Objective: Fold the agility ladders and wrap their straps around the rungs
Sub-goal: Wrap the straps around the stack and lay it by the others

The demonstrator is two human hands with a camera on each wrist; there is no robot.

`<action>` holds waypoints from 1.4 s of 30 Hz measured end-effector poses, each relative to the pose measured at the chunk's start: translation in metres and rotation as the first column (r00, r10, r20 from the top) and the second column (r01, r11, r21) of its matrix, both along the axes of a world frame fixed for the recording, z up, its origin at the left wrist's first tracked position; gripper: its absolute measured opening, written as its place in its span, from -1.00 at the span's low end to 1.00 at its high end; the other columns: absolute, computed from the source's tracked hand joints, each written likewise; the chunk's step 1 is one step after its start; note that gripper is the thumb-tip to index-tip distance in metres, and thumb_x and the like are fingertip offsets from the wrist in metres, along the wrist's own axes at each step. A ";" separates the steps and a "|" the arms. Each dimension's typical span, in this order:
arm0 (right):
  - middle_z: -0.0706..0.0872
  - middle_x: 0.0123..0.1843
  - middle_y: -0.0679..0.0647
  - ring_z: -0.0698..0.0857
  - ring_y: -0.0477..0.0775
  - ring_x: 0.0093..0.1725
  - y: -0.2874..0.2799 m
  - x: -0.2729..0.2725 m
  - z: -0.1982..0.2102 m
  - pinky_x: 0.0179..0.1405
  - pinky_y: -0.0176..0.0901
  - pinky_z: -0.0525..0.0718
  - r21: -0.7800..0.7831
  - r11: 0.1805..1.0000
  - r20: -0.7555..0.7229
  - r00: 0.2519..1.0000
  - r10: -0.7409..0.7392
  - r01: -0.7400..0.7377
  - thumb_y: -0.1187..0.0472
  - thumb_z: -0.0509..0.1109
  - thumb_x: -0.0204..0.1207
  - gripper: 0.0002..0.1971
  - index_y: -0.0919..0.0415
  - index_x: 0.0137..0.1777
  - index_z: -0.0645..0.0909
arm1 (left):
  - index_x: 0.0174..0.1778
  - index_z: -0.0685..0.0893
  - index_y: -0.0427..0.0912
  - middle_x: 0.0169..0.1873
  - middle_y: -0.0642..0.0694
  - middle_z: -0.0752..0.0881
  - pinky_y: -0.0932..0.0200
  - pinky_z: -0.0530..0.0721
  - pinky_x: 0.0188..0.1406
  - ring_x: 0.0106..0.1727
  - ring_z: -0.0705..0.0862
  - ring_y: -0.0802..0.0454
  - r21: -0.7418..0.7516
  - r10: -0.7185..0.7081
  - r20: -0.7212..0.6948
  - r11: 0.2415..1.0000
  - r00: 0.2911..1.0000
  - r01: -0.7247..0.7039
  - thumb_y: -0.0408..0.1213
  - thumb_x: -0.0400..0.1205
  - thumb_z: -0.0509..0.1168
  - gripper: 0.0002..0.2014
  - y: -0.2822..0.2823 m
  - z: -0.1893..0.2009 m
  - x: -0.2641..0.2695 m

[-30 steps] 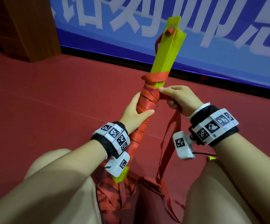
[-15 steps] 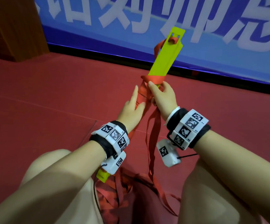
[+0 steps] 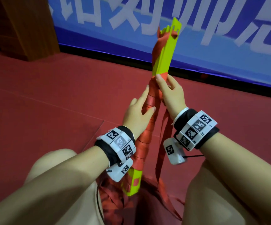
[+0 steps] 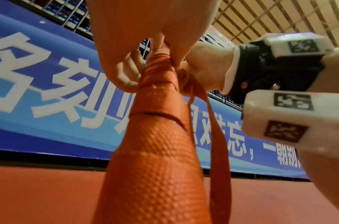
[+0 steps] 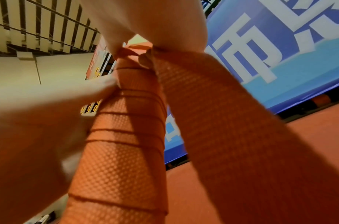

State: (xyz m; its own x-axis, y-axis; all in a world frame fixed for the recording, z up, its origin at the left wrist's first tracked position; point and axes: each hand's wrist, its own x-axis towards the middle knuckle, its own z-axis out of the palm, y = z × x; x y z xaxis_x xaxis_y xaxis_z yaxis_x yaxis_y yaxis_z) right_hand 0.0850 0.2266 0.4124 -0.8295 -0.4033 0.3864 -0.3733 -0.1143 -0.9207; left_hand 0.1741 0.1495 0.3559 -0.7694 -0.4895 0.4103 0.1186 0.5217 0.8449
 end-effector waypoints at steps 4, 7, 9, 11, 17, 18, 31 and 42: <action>0.71 -0.22 -0.17 0.66 -0.16 -0.20 0.002 -0.005 -0.003 -0.10 -0.12 0.56 0.072 0.992 0.018 0.995 -0.103 0.101 -0.20 0.44 0.44 -0.73 -0.02 -0.09 0.66 | 0.65 0.22 0.15 -0.03 -0.06 0.51 0.33 0.45 0.03 -0.05 0.54 0.18 -0.072 -0.078 -0.013 0.994 0.997 0.076 -0.12 0.73 0.06 -0.48 -0.009 0.000 0.002; 0.74 -0.15 -0.08 0.68 -0.12 -0.16 0.007 -0.007 0.000 -0.07 -0.13 0.62 0.036 0.997 0.006 0.998 -0.061 0.061 -0.11 0.47 0.45 -0.71 0.08 -0.01 0.67 | 0.62 0.25 0.16 0.03 0.11 0.56 0.55 0.38 0.11 -0.04 0.50 0.46 0.123 -0.218 -0.067 0.967 0.974 0.225 -0.27 0.77 0.08 -0.52 -0.008 0.003 0.002; 0.75 -0.17 -0.01 0.70 -0.08 -0.17 0.010 -0.006 0.004 -0.05 -0.11 0.68 -0.012 1.000 0.032 0.999 -0.007 0.007 0.04 0.49 0.49 -0.82 0.14 -0.08 0.66 | 0.56 0.23 0.27 -0.16 0.13 0.54 0.46 0.50 0.03 -0.14 0.51 0.33 0.235 -0.268 -0.082 0.931 0.960 0.280 -0.33 0.76 0.14 -0.48 -0.005 0.005 0.003; 0.72 -0.25 0.02 0.69 -0.06 -0.25 0.012 -0.003 0.009 -0.13 -0.15 0.68 -0.060 0.998 0.075 0.996 0.040 -0.036 0.15 0.48 0.52 -0.88 0.16 -0.18 0.63 | 0.47 0.26 0.44 -0.09 0.04 0.60 0.24 0.62 0.07 -0.04 0.59 0.18 0.366 -0.339 -0.111 0.860 0.934 0.355 -0.19 0.70 0.19 -0.49 -0.002 0.006 0.003; 0.73 -0.22 0.09 0.68 -0.01 -0.23 0.019 0.002 0.021 -0.14 -0.13 0.67 -0.124 0.982 0.113 0.981 0.159 -0.145 0.19 0.47 0.54 -0.88 0.25 -0.09 0.65 | 0.54 0.19 0.37 0.13 0.27 0.68 0.10 0.68 0.02 0.12 0.67 0.17 0.520 -0.439 -0.162 0.723 0.884 0.455 -0.25 0.80 0.06 -0.52 0.007 0.008 0.002; 0.73 -0.20 0.08 0.69 0.00 -0.21 0.020 0.003 0.022 -0.10 -0.11 0.68 -0.146 0.974 0.125 0.974 0.190 -0.171 0.20 0.45 0.55 -0.89 0.25 -0.07 0.66 | 0.55 0.18 0.35 0.11 0.24 0.69 0.12 0.68 -0.01 0.08 0.68 0.16 0.523 -0.439 -0.160 0.722 0.884 0.453 -0.24 0.79 0.09 -0.51 0.006 0.010 0.001; 0.49 -0.48 0.03 0.39 -0.09 -0.61 0.041 -0.004 0.032 -0.63 -0.34 0.35 0.055 0.988 0.091 0.987 0.135 -0.141 -0.04 0.39 0.58 -0.68 0.23 -0.21 0.63 | 0.52 0.36 0.30 0.15 0.15 0.73 0.14 0.68 -0.03 0.07 0.71 0.16 0.508 -0.369 -0.170 0.762 0.914 0.402 -0.10 0.55 0.35 -0.40 0.016 0.016 0.000; 0.60 -0.57 0.02 0.53 -0.11 -0.65 0.061 -0.031 0.024 -0.71 -0.37 0.36 0.302 0.944 0.083 0.990 0.113 -0.133 0.26 0.42 0.56 -0.84 0.18 -0.26 0.60 | 0.64 0.23 0.24 0.35 0.22 0.60 0.37 0.59 0.15 0.25 0.63 0.35 0.406 -0.131 -0.121 0.898 0.984 0.170 -0.21 0.62 0.41 -0.28 0.001 0.005 -0.002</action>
State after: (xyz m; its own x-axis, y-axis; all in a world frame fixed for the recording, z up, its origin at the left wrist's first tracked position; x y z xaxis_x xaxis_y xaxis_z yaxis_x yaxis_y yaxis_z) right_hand 0.0540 0.2878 0.4364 -0.7850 -0.5937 0.1768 -0.3138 0.1351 -0.9398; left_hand 0.1720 0.1504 0.3612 -0.8175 -0.5107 0.2661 0.2522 0.0980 0.9627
